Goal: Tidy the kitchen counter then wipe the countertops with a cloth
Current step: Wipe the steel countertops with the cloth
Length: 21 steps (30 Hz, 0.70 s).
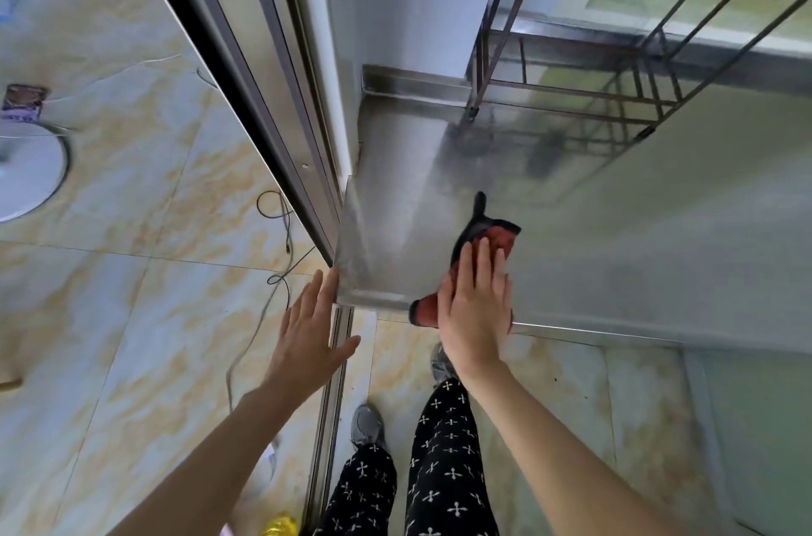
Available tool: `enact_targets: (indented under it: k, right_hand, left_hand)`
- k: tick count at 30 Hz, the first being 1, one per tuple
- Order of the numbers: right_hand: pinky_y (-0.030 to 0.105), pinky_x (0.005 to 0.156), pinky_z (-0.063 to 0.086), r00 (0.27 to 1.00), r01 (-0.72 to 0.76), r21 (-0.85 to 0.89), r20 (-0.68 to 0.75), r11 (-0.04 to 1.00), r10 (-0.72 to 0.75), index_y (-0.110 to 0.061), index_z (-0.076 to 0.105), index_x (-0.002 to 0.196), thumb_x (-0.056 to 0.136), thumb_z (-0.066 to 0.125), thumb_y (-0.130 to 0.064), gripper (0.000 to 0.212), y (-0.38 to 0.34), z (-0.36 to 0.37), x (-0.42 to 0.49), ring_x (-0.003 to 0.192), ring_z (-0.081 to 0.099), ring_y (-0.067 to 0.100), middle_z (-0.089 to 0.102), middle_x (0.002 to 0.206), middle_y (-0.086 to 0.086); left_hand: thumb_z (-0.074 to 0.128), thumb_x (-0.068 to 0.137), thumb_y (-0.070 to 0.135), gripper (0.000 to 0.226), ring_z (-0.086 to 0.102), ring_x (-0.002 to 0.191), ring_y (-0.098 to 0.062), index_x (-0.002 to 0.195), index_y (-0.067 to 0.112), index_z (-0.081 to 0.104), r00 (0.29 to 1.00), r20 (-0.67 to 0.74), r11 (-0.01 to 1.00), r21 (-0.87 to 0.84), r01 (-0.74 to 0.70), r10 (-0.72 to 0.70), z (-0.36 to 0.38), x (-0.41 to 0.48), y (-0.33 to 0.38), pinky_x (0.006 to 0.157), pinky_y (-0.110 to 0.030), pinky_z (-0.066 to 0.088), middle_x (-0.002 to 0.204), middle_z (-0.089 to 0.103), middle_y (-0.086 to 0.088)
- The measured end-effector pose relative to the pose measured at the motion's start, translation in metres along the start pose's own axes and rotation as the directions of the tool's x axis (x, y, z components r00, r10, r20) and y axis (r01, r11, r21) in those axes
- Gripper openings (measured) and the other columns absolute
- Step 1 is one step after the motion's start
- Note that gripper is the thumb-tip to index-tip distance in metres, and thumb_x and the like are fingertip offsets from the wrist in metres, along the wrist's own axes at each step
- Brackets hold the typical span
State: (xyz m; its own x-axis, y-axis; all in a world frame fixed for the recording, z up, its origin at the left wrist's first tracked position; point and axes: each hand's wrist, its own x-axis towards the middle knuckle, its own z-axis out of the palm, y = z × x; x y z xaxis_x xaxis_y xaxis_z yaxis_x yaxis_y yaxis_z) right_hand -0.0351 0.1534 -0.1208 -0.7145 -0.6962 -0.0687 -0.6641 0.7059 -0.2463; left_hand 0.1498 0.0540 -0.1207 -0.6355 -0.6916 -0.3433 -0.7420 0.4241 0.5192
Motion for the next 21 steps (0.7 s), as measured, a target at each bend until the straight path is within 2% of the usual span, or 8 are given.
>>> enact_targets:
  k: [3, 7, 9, 12, 14, 15, 17, 21]
  right_hand:
    - [0.047, 0.108, 0.031, 0.940, 0.322, 0.000, 0.118, 0.947, -0.320, -0.015, 0.041, 0.140, 0.098, 0.028, -0.038, 0.050, -0.045, 0.013, -0.013, 0.138, 0.031, 0.030, 0.037, 0.148, 0.008]
    - [0.045, 0.115, 0.011, 0.838, 0.487, 0.117, 0.215, 0.866, -0.501, -0.022, 0.028, 0.146, 0.096, 0.020, -0.050, 0.058, -0.039, 0.000, -0.002, 0.145, 0.006, 0.018, 0.018, 0.156, -0.001]
    - [0.044, 0.115, 0.004, 0.868, 0.415, 0.228, 0.191, 0.881, -0.458, -0.022, 0.028, 0.146, 0.094, 0.012, -0.053, 0.062, -0.015, -0.016, 0.007, 0.145, 0.005, 0.016, 0.016, 0.156, -0.002]
    - [0.049, 0.113, 0.013, 0.989, 0.135, 0.149, 0.038, 0.980, -0.142, -0.010, 0.038, 0.140, 0.094, 0.014, -0.044, 0.062, 0.047, -0.032, 0.026, 0.142, 0.020, 0.027, 0.027, 0.153, 0.010]
    - [0.051, 0.112, 0.018, 0.999, 0.014, 0.060, 0.034, 0.998, -0.016, -0.004, 0.037, 0.140, 0.092, 0.014, -0.040, 0.064, 0.080, -0.034, 0.034, 0.140, 0.024, 0.032, 0.027, 0.152, 0.015]
    - [0.051, 0.111, 0.021, 0.999, 0.003, 0.029, 0.047, 1.000, -0.005, -0.003, 0.036, 0.140, 0.092, 0.015, -0.039, 0.063, 0.089, -0.032, 0.037, 0.140, 0.026, 0.033, 0.028, 0.151, 0.016]
    - [0.051, 0.109, 0.027, 0.998, 0.025, -0.014, 0.062, 1.000, -0.024, -0.003, 0.037, 0.140, 0.093, 0.020, -0.036, 0.060, 0.094, -0.028, 0.039, 0.137, 0.032, 0.032, 0.033, 0.149, 0.016]
    - [0.050, 0.106, 0.033, 0.998, 0.047, -0.059, 0.042, 0.997, -0.044, -0.003, 0.040, 0.138, 0.094, 0.024, -0.033, 0.056, 0.095, -0.022, 0.040, 0.134, 0.038, 0.031, 0.039, 0.146, 0.015]
  left_hand:
    - [0.063, 0.082, 0.030, 0.089, 0.013, 0.143, -0.025, 0.148, 0.028, 0.004, 1.000, -0.024, 1.000, 0.019, 0.000, 0.001, -0.003, 0.000, -0.003, 0.115, -0.043, 0.017, 0.157, 0.009, -0.005]
    - [0.034, 0.085, 0.048, 0.070, 0.012, 0.144, -0.022, 0.148, 0.023, 0.016, 0.989, -0.091, 0.990, 0.098, -0.106, 0.115, -0.011, 0.003, 0.012, 0.115, -0.047, 0.018, 0.157, 0.011, -0.003]
    - [0.018, 0.086, 0.054, 0.069, 0.000, 0.144, -0.014, 0.148, 0.024, 0.013, 0.983, -0.099, 0.982, 0.128, -0.142, 0.155, -0.012, 0.009, 0.029, 0.118, -0.043, 0.008, 0.157, 0.004, 0.002]
    - [0.010, 0.087, 0.062, 0.074, -0.009, 0.142, -0.016, 0.147, 0.020, 0.005, 0.987, -0.073, 0.958, 0.259, -0.123, 0.146, 0.004, 0.020, 0.067, 0.115, -0.037, -0.006, 0.154, -0.006, 0.001]
    - [0.016, 0.089, 0.061, 0.079, 0.018, 0.141, -0.031, 0.144, 0.005, 0.020, 0.996, -0.047, 0.947, 0.316, -0.058, 0.077, 0.025, 0.024, 0.090, 0.114, -0.044, 0.016, 0.152, 0.018, -0.017]
    - [0.020, 0.090, 0.058, 0.078, 0.032, 0.136, -0.036, 0.140, -0.001, 0.029, 0.999, -0.033, 0.951, 0.309, -0.022, 0.034, 0.032, 0.029, 0.096, 0.109, -0.048, 0.030, 0.147, 0.031, -0.022]
    - [0.022, 0.091, 0.053, 0.074, 0.042, 0.129, -0.037, 0.136, -0.003, 0.037, 0.999, -0.048, 0.947, 0.318, 0.040, -0.026, 0.030, 0.046, 0.093, 0.102, -0.049, 0.040, 0.141, 0.040, -0.024]
    - [0.020, 0.094, 0.054, 0.072, 0.024, 0.140, -0.034, 0.144, 0.002, 0.022, 0.975, -0.219, 0.927, 0.358, 0.114, -0.035, 0.003, 0.082, 0.062, 0.112, -0.047, 0.025, 0.152, 0.021, -0.020]
